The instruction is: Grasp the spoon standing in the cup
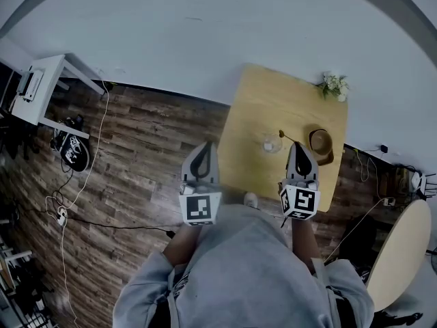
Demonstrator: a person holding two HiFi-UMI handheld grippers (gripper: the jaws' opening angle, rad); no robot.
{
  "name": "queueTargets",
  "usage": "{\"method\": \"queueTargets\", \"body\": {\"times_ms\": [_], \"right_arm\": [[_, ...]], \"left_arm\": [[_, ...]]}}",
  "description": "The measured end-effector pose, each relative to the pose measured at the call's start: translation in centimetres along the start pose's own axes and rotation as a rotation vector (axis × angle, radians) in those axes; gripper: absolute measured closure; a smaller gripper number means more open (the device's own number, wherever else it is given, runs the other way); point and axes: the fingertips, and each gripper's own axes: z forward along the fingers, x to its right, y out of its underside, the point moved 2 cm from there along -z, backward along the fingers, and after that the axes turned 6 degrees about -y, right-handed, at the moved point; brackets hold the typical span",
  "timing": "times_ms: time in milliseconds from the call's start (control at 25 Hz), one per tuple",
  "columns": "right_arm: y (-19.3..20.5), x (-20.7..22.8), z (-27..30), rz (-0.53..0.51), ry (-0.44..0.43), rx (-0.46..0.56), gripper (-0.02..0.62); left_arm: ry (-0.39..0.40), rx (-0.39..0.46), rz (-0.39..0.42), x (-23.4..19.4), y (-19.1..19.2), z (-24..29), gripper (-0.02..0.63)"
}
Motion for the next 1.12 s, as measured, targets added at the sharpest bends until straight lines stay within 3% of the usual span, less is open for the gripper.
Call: {"method": "queueTargets", "body": {"times_ms": [440, 1120], "right_arm": [[-3.9, 0.8, -1.4, 0.107, 0.02, 0.134, 0.592], [-5.9, 0.4, -1.9, 0.113, 0.01, 0.201, 0.594]], "left_arm": [[-0.011, 0.007, -0.006, 0.0, -0.5, 0.1, 0.604], [-0.018, 0.014, -0.012, -0.1, -0.8, 0.1, 0.604]]}}
